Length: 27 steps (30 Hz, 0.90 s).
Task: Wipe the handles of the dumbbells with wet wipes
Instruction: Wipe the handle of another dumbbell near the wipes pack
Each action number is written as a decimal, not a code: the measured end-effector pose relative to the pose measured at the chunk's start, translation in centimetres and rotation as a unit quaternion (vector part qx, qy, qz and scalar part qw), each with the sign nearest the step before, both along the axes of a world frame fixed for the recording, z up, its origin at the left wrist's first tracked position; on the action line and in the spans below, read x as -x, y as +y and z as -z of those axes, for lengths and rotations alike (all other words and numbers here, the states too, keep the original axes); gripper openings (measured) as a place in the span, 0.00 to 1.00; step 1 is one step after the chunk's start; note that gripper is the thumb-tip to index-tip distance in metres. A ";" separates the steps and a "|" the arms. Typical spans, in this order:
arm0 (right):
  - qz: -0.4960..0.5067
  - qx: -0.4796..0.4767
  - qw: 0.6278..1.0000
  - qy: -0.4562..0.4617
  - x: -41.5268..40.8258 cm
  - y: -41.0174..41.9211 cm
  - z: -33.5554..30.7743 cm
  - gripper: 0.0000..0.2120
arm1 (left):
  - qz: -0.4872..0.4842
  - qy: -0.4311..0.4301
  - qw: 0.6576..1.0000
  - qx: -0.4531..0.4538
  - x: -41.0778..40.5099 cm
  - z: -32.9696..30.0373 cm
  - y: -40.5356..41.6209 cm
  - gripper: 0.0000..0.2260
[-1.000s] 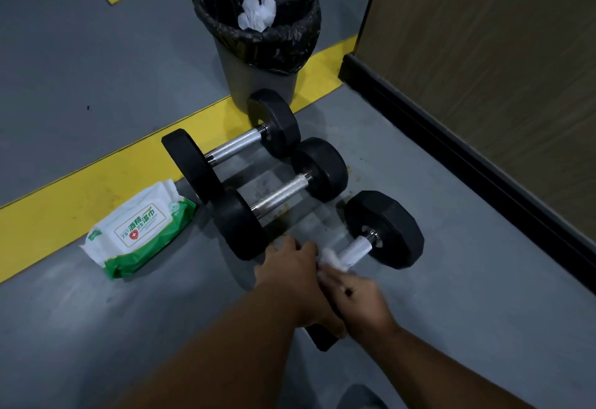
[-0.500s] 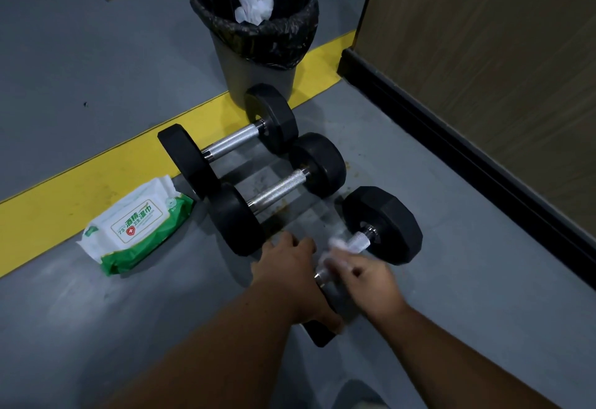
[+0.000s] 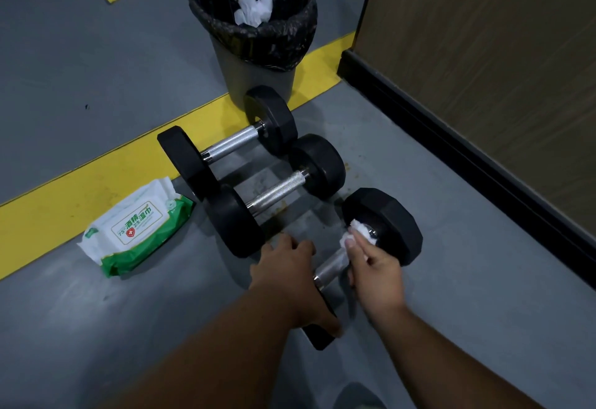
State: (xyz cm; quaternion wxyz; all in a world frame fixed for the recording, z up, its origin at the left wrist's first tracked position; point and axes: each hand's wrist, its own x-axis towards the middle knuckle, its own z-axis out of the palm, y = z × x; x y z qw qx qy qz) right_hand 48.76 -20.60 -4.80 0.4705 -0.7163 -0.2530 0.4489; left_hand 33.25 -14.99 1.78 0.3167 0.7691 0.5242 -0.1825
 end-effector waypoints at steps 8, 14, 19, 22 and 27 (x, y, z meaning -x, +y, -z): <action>-0.062 0.056 0.995 -0.060 -1.2 0.3 0.2 0.11 | 0.001 0.002 1.000 -0.003 0.0 0.1 -0.1 0.57; -0.170 0.052 0.984 0.001 2.3 -2.4 0.2 0.09 | -0.005 -0.008 1.000 -0.010 -0.2 0.0 -0.3 0.56; -0.061 0.028 0.993 -0.095 -1.5 -0.5 0.4 0.11 | -0.010 -0.001 1.000 -0.015 0.0 0.2 -0.6 0.57; -0.001 -0.001 0.999 -0.040 -0.6 -0.9 0.3 0.13 | -0.015 0.002 1.000 -0.016 -0.2 0.1 -1.0 0.58; -0.133 0.034 0.989 -0.045 0.5 -1.7 0.6 0.09 | -0.012 0.000 0.999 -0.037 -0.5 0.1 -1.6 0.55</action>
